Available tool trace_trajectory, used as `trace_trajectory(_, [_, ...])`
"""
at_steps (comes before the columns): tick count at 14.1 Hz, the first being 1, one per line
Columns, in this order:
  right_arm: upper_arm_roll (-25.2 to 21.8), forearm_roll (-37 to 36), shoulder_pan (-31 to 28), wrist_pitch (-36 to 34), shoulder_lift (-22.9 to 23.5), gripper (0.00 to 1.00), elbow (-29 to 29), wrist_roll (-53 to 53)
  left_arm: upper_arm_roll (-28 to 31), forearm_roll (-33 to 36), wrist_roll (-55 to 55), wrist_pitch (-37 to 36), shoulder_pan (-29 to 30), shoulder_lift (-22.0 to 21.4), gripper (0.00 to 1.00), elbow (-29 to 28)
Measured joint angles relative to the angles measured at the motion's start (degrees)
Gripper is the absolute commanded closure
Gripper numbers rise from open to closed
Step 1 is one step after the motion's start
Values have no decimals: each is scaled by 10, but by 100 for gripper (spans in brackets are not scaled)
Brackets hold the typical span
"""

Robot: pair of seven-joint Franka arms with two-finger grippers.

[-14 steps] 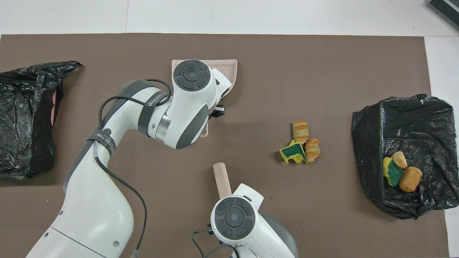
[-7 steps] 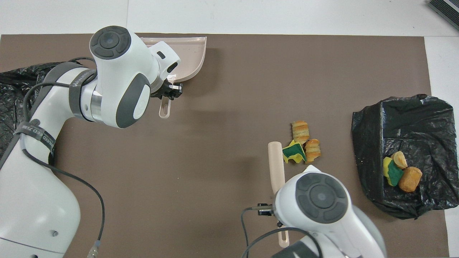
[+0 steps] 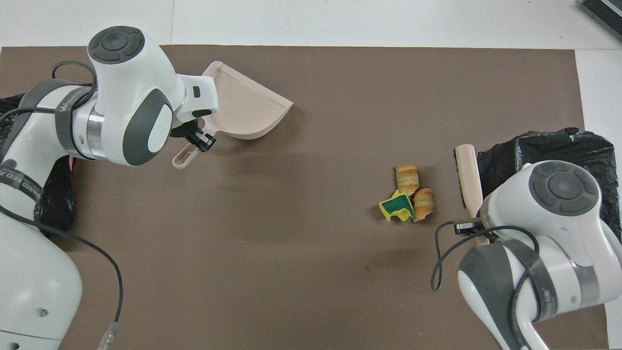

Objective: Sweep and dump trash in bin
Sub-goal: 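Place the dustpan by the sponges while the right gripper sweeps them in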

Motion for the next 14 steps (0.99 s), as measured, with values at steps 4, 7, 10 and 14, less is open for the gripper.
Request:
trace_trajectory(4, [4,-19,-19,31,70,100,-2,-20,-3,28,136,-26,-1,-14,100,-23])
trace_trajectory(7, [11,-18,11,30,85,100,-3,-14,-9,40,175,-25,-12,-45,100,-84])
trace_trajectory(10, [12,12,48,30,97,100,-5,10,-11,50,175,-20,-47,-78,100,-130])
trace_trajectory(14, [12,78,78,53,111,100,-4,27,-12,56,198,50,-91,-102,100,-184])
